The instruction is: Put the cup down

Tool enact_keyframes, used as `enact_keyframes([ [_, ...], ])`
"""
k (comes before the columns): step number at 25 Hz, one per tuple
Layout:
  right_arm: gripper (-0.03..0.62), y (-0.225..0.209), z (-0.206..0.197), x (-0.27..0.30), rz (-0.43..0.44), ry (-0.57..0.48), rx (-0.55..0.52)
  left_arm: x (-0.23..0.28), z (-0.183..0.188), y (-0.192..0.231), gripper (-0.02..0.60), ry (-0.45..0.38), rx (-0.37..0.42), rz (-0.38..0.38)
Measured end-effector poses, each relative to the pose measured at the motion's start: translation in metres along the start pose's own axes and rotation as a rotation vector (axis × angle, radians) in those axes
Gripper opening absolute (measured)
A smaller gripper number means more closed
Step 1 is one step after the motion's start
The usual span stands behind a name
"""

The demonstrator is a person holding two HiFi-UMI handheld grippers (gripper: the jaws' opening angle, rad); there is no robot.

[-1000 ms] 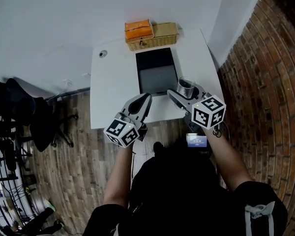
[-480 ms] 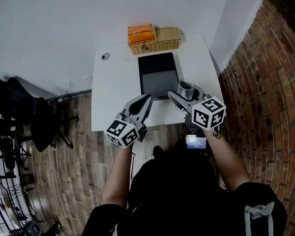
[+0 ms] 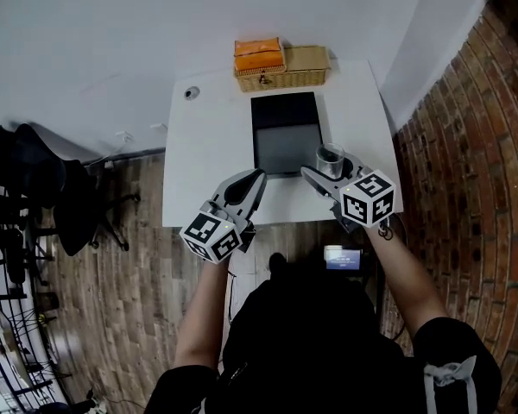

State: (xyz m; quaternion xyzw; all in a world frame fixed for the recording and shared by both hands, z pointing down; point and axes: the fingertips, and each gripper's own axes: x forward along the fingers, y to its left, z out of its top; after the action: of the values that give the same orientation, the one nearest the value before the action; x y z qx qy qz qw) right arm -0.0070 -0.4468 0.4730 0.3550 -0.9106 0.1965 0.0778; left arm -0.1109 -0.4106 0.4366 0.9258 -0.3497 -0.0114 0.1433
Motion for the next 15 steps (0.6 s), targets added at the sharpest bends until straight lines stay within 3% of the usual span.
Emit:
enact_keyframes([
  [7, 0.276, -0.089, 0.014, 0.048, -0.127, 0.066, -0.177, 0.002, 0.0, 0.029, 0.017, 0.031, -0.001, 0.033],
  [11, 0.276, -0.126, 0.042, 0.101, -0.163, -0.008, -0.132, 0.014, -0.001, 0.051, 0.017, 0.041, -0.002, 0.047],
  [15, 0.276, -0.133, 0.061, 0.155, -0.161, -0.073, -0.08, 0.025, 0.0, 0.067, 0.017, 0.049, 0.007, 0.043],
])
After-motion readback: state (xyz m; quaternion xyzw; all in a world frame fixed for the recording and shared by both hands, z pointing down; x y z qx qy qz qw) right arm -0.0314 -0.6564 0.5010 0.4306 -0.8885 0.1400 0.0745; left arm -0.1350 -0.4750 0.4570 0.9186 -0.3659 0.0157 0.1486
